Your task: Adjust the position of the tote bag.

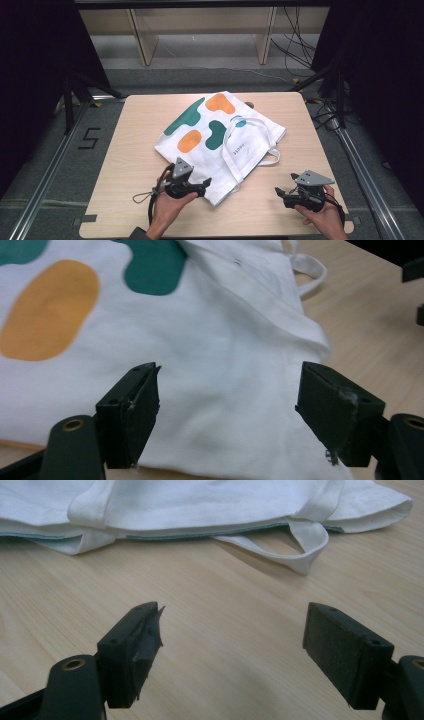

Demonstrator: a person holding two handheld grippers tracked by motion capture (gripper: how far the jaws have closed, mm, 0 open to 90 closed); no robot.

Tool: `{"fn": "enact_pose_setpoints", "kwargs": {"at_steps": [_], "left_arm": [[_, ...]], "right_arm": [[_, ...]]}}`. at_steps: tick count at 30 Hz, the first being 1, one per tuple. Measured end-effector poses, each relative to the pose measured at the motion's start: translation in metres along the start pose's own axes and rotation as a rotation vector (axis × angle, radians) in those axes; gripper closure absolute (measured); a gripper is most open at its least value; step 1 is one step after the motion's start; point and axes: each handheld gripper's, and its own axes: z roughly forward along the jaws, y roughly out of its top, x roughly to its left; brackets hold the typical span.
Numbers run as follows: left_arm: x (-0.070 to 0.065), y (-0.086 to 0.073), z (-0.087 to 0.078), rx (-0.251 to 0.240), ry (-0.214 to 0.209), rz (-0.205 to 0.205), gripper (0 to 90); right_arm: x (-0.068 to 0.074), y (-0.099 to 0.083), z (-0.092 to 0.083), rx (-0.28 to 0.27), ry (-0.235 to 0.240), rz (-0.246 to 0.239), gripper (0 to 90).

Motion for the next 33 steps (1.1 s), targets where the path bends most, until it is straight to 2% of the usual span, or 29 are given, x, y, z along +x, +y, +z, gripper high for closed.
{"fn": "enact_pose_setpoints", "kwargs": {"at_steps": [1, 2, 4, 5, 7, 9, 11, 13, 14, 15, 16, 17, 18, 19, 21, 22, 23, 24, 26, 27, 28, 31, 32, 33], "left_arm": [[-0.007, -0.003, 0.003, 0.006, -0.016, 0.001, 24.3], [-0.013, -0.005, 0.006, 0.019, -0.027, 0.013, 24.2], [-0.025, -0.011, 0.012, 0.019, -0.041, 0.031, 24.0], [-0.028, -0.011, 0.013, 0.037, -0.038, 0.057, 23.9], [-0.035, -0.015, 0.019, 0.053, -0.044, 0.093, 22.4], [-0.041, -0.019, 0.022, 0.071, -0.045, 0.104, 22.3], [-0.047, -0.022, 0.025, 0.061, -0.014, 0.127, 23.1], [-0.048, -0.022, 0.027, 0.096, 0.034, 0.196, 25.4], [-0.048, -0.022, 0.027, 0.118, 0.043, 0.229, 25.4], [-0.047, -0.023, 0.028, 0.116, 0.045, 0.218, 25.6], [-0.046, -0.024, 0.027, 0.118, 0.061, 0.225, 27.2], [-0.047, -0.025, 0.029, 0.097, 0.073, 0.215, 28.9], [-0.047, -0.025, 0.029, 0.1, 0.072, 0.207, 28.6], [-0.045, -0.025, 0.027, 0.128, 0.068, 0.23, 28.5], [-0.049, -0.027, 0.029, 0.098, 0.066, 0.216, 32.9], [-0.048, -0.026, 0.027, 0.12, 0.073, 0.257, 34.2], [-0.05, -0.027, 0.029, 0.093, 0.063, 0.236, 35.5], [-0.048, -0.026, 0.028, 0.117, 0.06, 0.273, 37.4], [-0.049, -0.027, 0.028, 0.112, 0.05, 0.257, 41.7], [-0.048, -0.027, 0.028, 0.109, 0.054, 0.277, 43.8], [-0.047, -0.026, 0.025, 0.112, 0.041, 0.293, 44.9], [-0.042, -0.026, 0.021, 0.098, 0.023, 0.269, 50.8], [-0.04, -0.025, 0.018, 0.108, 0.024, 0.274, 55.4], [-0.038, -0.026, 0.016, 0.088, 0.007, 0.262, 60.5]], "right_arm": [[0.0, 0.0, 0.001, 0.006, 0.011, 0.003, 24.1], [-0.003, 0.0, 0.002, -0.009, -0.01, -0.032, 24.1], [-0.001, 0.0, 0.002, 0.007, -0.009, -0.007, 24.0], [-0.002, 0.0, 0.003, 0.002, -0.006, -0.029, 24.0], [-0.002, 0.0, 0.003, 0.003, -0.009, -0.034, 24.0], [-0.002, 0.0, 0.003, 0.006, -0.011, -0.037, 24.0], [-0.001, 0.0, 0.002, 0.004, -0.003, -0.032, 24.1], [-0.002, 0.0, 0.002, 0.004, -0.004, -0.037, 24.1], [-0.002, 0.0, 0.003, 0.0, -0.007, -0.04, 24.1], [-0.001, 0.001, 0.003, 0.012, 0.008, -0.022, 24.1], [0.001, 0.001, 0.003, 0.016, 0.009, -0.005, 24.1], [-0.002, 0.001, 0.004, 0.004, 0.004, -0.041, 24.0], [-0.001, 0.001, 0.004, 0.004, 0.009, -0.04, 24.1], [-0.001, 0.001, 0.004, 0.007, 0.007, -0.041, 24.1], [-0.001, 0.002, 0.005, 0.012, 0.01, -0.046, 24.0], [-0.001, 0.002, 0.005, 0.011, 0.016, -0.046, 24.1], [-0.001, 0.002, 0.005, 0.011, 0.012, -0.046, 24.1], [0.0, 0.001, 0.005, 0.011, 0.012, -0.043, 24.1], [0.0, 0.001, 0.005, 0.011, 0.011, -0.042, 24.2], [0.0, 0.002, 0.005, 0.011, 0.011, -0.044, 24.2], [0.0, 0.002, 0.005, 0.011, 0.011, -0.045, 24.3], [0.0, 0.001, 0.005, 0.015, 0.008, -0.04, 24.3], [-0.001, 0.001, 0.006, 0.015, 0.01, -0.044, 24.3], [-0.001, 0.002, 0.006, 0.019, 0.013, -0.048, 24.3]]}}
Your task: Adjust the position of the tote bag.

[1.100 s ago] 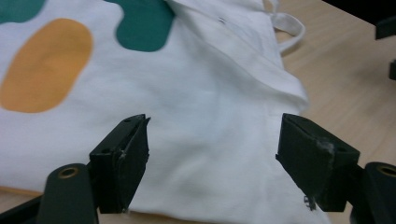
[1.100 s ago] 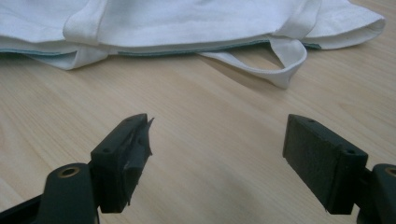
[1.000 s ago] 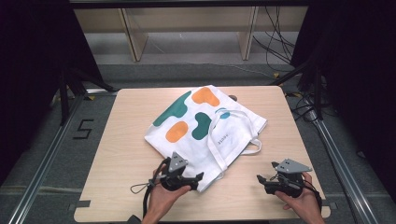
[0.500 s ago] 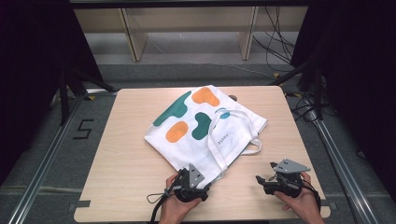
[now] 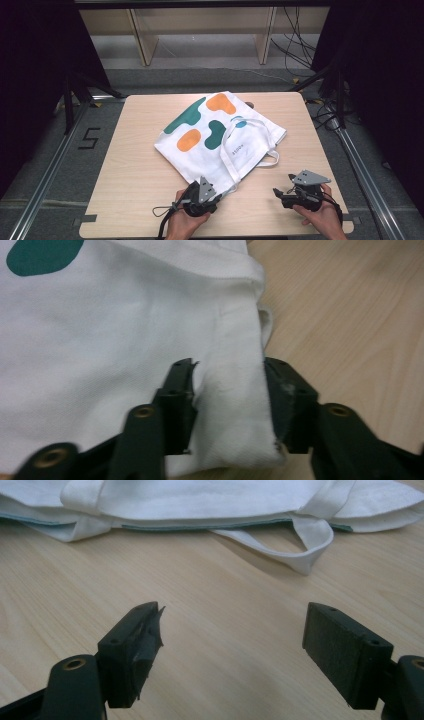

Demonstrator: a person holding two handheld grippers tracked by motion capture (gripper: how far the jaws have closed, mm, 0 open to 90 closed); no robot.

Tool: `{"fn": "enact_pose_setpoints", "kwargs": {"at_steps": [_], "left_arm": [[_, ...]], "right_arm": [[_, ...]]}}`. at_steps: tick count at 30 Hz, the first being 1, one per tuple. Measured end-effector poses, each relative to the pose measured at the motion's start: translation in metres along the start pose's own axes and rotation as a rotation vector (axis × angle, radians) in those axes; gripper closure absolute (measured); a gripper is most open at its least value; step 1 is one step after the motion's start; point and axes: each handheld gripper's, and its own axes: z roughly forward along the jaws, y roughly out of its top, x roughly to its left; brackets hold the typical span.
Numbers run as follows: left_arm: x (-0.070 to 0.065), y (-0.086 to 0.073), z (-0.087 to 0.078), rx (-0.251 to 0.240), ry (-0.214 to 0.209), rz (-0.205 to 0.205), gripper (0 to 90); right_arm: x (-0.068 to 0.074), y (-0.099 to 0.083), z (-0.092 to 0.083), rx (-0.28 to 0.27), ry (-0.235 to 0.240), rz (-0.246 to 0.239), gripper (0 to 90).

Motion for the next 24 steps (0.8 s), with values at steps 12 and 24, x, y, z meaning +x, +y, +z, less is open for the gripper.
{"fn": "enact_pose_setpoints", "kwargs": {"at_steps": [12, 24], "left_arm": [[0.03, -0.018, -0.021, 0.051, 0.044, 0.124, 84.2], [0.078, -0.045, -0.05, 0.053, 0.123, 0.021, 83.7]], "right_arm": [[0.002, -0.001, 0.002, 0.014, 0.002, -0.01, 24.8], [0.002, 0.0, 0.001, 0.005, -0.013, -0.011, 26.0]]}}
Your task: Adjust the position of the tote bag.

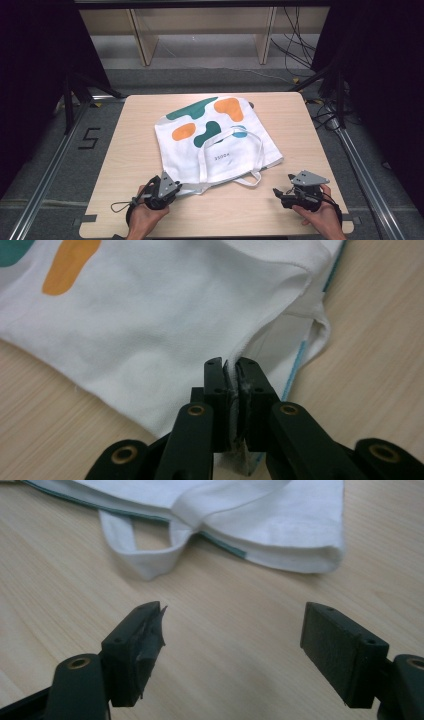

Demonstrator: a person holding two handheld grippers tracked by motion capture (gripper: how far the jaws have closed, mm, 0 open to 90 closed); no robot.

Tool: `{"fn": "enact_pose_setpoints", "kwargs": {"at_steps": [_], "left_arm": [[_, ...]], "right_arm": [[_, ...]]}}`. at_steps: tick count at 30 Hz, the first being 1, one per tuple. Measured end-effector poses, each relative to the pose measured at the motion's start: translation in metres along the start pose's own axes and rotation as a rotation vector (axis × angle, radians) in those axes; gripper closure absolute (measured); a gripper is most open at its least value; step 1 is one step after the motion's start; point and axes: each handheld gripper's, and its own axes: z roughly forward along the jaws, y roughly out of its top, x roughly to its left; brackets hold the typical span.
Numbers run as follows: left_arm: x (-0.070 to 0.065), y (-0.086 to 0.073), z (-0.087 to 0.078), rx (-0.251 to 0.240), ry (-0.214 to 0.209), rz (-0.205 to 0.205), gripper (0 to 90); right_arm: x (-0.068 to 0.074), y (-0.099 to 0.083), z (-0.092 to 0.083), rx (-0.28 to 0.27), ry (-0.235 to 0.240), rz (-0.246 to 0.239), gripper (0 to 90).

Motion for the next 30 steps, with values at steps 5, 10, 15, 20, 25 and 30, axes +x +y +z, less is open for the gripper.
{"fn": "enact_pose_setpoints", "kwargs": {"at_steps": [5, 10, 15, 20, 25, 30], "left_arm": [[0.016, -0.007, -0.006, 0.007, 0.029, -0.022, 82.8], [0.027, -0.01, -0.007, 0.007, 0.05, -0.049, 82.8], [0.032, -0.01, -0.008, -0.024, 0.044, -0.11, 83.2], [0.04, -0.005, -0.009, -0.053, 0.054, -0.14, 83.9], [0.041, -0.005, -0.011, -0.053, 0.057, -0.128, 83.8], [0.04, -0.009, -0.009, -0.051, 0.043, -0.152, 83.2]], "right_arm": [[-0.005, 0.002, 0.003, -0.011, -0.058, -0.019, 27.5], [-0.012, 0.012, 0.017, 0.003, -0.113, -0.053, 29.2], [-0.022, 0.023, 0.039, 0.033, -0.136, -0.101, 36.4], [-0.023, 0.027, 0.054, 0.079, -0.113, -0.115, 37.1], [-0.016, 0.032, 0.054, 0.082, -0.124, -0.141, 36.9], [-0.016, 0.046, 0.068, 0.043, -0.166, -0.16, 43.3]]}}
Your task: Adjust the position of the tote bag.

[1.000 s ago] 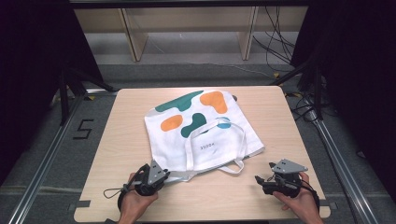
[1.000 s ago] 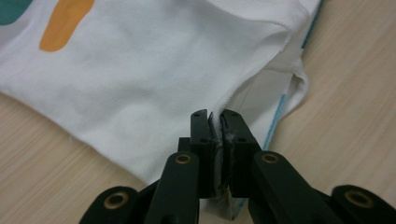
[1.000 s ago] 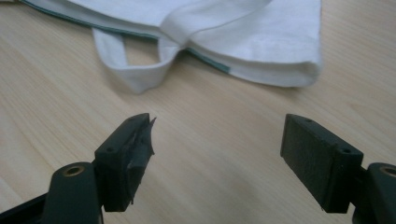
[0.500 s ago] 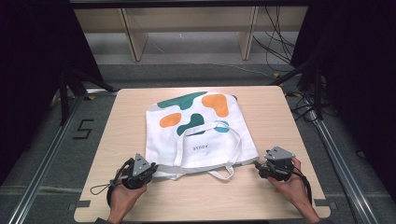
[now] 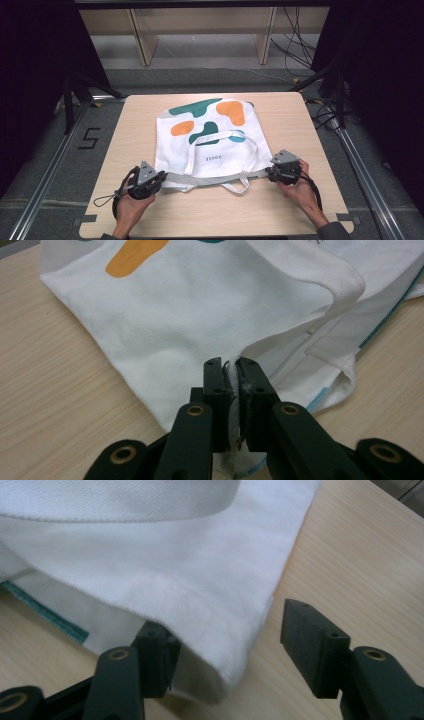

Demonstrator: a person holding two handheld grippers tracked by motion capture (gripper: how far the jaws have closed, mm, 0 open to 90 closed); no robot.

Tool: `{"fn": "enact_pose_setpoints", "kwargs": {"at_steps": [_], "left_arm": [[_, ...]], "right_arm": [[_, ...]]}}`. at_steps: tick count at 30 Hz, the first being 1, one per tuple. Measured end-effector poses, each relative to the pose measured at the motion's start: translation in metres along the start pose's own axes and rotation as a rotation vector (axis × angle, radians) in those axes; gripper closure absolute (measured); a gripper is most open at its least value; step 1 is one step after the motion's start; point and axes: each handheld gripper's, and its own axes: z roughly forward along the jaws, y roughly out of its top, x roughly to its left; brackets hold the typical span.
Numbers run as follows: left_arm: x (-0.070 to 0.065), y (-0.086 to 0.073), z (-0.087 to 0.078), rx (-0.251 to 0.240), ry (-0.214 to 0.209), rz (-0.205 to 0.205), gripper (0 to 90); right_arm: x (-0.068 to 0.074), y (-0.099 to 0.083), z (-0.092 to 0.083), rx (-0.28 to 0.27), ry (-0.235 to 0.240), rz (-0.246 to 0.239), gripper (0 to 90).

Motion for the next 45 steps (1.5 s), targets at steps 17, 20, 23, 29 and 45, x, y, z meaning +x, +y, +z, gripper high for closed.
{"fn": "enact_pose_setpoints", "kwargs": {"at_steps": [17, 20, 23, 29, 45], "left_arm": [[-0.014, -0.015, 0.003, 0.139, 0.096, 0.149, 53.5], [-0.014, -0.016, 0.002, 0.147, 0.116, 0.135, 49.9], [-0.01, -0.015, 0.003, 0.131, 0.147, 0.073, 44.8], [-0.011, -0.014, 0.005, 0.135, 0.145, 0.062, 54.9], [-0.007, -0.003, 0.001, 0.105, 0.109, 0.16, 80.8]], "right_arm": [[-0.002, 0.009, -0.008, 0.002, 0.031, -0.072, 78.7], [0.0, 0.006, -0.015, -0.008, 0.044, -0.076, 78.7], [0.006, -0.002, -0.029, 0.005, 0.076, -0.069, 78.7], [0.011, -0.01, -0.042, -0.005, 0.09, -0.05, 78.5], [0.013, -0.024, -0.06, -0.015, 0.087, -0.036, 78.3]]}}
